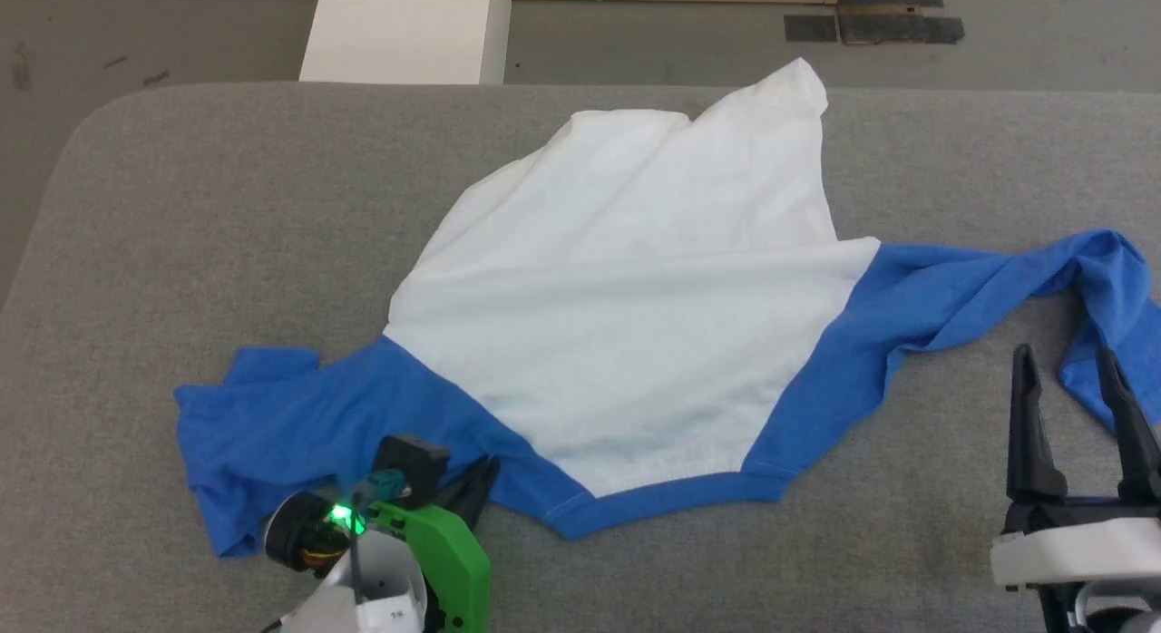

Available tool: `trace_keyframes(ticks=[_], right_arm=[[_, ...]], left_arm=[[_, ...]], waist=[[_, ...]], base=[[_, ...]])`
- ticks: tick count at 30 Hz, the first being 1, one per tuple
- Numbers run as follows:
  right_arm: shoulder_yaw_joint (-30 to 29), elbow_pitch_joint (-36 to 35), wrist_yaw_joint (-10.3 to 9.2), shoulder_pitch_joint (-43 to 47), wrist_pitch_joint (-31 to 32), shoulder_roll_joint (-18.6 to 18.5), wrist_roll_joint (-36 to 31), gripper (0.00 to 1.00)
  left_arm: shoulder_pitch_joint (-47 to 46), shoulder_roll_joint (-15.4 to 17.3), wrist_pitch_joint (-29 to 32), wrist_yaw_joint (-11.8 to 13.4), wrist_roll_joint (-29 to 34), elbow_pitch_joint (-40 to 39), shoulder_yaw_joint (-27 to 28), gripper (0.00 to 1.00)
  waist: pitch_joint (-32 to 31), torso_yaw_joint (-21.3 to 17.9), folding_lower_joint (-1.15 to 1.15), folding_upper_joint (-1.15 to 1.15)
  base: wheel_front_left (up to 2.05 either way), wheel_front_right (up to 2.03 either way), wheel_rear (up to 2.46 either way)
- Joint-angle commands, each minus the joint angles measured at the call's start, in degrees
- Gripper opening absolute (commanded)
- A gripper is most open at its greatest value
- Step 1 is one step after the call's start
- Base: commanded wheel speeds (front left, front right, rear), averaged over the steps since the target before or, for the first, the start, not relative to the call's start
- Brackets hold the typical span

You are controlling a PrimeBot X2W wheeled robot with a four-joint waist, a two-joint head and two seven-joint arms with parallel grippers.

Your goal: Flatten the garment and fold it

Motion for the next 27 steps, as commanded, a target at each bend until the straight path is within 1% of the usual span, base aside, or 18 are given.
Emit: trace_keyframes(ticks=[1, 3, 5, 8, 10, 12, 15, 17, 21, 23, 25, 27], right_arm=[[0.7, -0.7, -0.09, -1.6, 0.4, 0.0, -0.6, 1.00], [1.5, -1.3, -0.09, -2.5, 1.4, 0.0, -0.7, 1.00], [2.7, -1.9, -0.09, -3.5, 2.9, 0.0, -1.0, 1.00], [5.1, -2.4, -0.09, -5.6, 8.6, -0.4, -0.9, 1.00], [6.1, -1.7, -0.09, -6.9, 14.5, -1.7, 0.8, 1.00], [7.1, -0.7, -0.09, -8.0, 21.8, -3.5, 2.9, 1.00], [9.5, 0.3, -0.09, -10.1, 32.3, -8.0, 6.0, 1.00], [11.1, 0.4, -0.09, -11.6, 37.6, -11.5, 6.9, 1.00], [13.2, 1.0, -0.09, -14.7, 45.3, -15.9, 8.6, 1.00], [14.4, 1.7, -0.09, -16.2, 48.5, -17.4, 9.4, 1.00], [16.9, 2.1, -0.09, -17.3, 51.5, -19.5, 9.8, 1.00], [18.5, 3.0, -0.09, -18.2, 54.3, -20.7, 10.6, 1.00]], left_arm=[[1.1, -0.8, -2.1, 0.9, -1.2, -0.7, 0.9, 0.00], [2.0, -1.7, -4.6, 1.7, -2.2, -2.4, 2.0, 0.00], [2.8, -2.7, -6.7, 1.9, -3.6, -4.1, 2.9, 0.00], [4.2, -3.7, -9.4, 2.2, -5.0, -6.8, 3.7, 0.00], [4.9, -4.1, -10.0, 2.4, -5.4, -8.1, 3.8, 0.00], [5.1, -4.3, -10.2, 2.6, -5.5, -9.0, 3.6, 0.00], [5.0, -4.4, -10.1, 2.7, -5.3, -9.4, 3.1, 0.00], [4.6, -4.5, -10.1, 2.6, -5.1, -9.3, 2.8, 0.00], [3.4, -5.0, -10.3, 2.3, -5.3, -9.0, 2.1, 0.00], [2.7, -5.3, -10.5, 2.1, -5.4, -8.5, 1.7, 0.00], [2.0, -5.7, -10.6, 1.9, -5.5, -8.1, 1.3, 0.00], [1.3, -5.9, -10.7, 1.7, -5.5, -7.6, 0.9, 0.00]], waist=[[-0.8, 0.0, 0.00, 0.00], [-1.3, 0.1, 0.00, 0.00], [-1.5, 0.2, 0.00, 0.00], [-1.6, 0.3, 0.00, 0.00], [-1.3, 0.5, 0.00, 0.00], [-0.8, 0.8, 0.00, 0.00], [0.3, 1.3, 0.00, 0.00], [1.0, 1.8, 0.00, 0.00], [2.6, 2.6, 0.00, 0.00], [3.4, 3.1, 0.00, 0.00], [4.2, 3.7, 0.00, 0.00], [4.8, 4.3, 0.00, 0.00]], base=[[0.00, 0.00, 0.00], [0.00, 0.00, 0.00], [0.00, 0.00, 0.00], [0.00, 0.00, 0.00], [0.00, 0.00, 0.00], [0.00, 0.00, 0.00], [0.00, 0.00, 0.00], [0.00, 0.00, 0.00], [0.00, 0.00, 0.00], [0.00, 0.00, 0.00], [0.00, 0.00, 0.00], [0.00, 0.00, 0.00]])
